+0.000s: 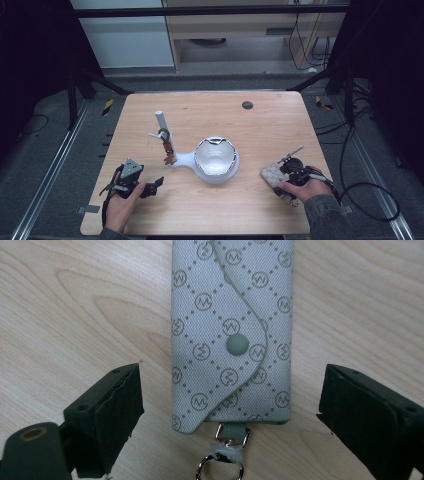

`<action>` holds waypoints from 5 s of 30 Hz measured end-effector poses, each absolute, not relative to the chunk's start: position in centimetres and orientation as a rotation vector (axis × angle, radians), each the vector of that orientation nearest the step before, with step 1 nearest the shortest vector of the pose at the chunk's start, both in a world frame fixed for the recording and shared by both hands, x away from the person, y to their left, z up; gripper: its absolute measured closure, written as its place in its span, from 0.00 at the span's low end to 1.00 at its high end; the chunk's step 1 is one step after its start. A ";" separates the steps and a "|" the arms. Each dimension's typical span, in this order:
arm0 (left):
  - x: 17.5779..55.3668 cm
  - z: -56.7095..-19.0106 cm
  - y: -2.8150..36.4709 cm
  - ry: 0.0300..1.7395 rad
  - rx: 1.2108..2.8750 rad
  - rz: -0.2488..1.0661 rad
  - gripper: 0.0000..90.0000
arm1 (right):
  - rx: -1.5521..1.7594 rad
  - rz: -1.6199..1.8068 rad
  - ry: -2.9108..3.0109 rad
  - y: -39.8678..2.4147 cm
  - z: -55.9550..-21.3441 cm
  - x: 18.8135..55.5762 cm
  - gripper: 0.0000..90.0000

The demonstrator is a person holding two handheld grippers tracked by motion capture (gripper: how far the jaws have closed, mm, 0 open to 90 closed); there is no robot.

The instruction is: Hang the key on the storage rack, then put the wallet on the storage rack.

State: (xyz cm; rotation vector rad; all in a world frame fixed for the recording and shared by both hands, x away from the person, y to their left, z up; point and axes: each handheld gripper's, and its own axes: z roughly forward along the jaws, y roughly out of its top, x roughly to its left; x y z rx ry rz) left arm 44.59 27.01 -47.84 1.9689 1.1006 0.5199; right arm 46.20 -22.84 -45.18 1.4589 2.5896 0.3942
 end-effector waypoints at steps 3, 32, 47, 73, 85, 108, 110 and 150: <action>44.7 -47.9 27.1 1.108 1.965 0.513 0.09 | 1.483 0.402 2.596 -23.1 -45.7 46.4 0.09; 44.8 -48.0 27.4 1.120 1.951 0.502 0.09 | 1.479 0.391 2.619 -23.4 -47.3 46.8 0.23; 44.8 -48.0 27.5 1.126 1.951 0.504 0.09 | 1.452 0.388 2.625 -23.3 -47.3 46.5 0.30; 45.0 -47.9 28.0 1.141 1.946 0.540 0.09 | 1.136 0.413 2.606 -20.5 -38.3 45.3 0.35; 45.0 -47.9 28.8 1.190 1.924 0.568 0.09 | 1.003 0.406 2.645 -16.3 -36.1 44.9 0.35; 45.5 -48.6 29.6 1.265 1.936 0.565 0.10 | 0.899 0.425 2.678 -12.1 -34.0 45.5 0.35; 45.5 -48.7 29.6 1.266 1.941 0.563 0.10 | 0.901 0.434 2.678 -12.0 -34.1 45.6 0.35; 46.2 -50.0 30.3 1.333 1.960 0.581 0.10 | 0.807 0.357 2.774 -7.0 -34.8 45.0 0.35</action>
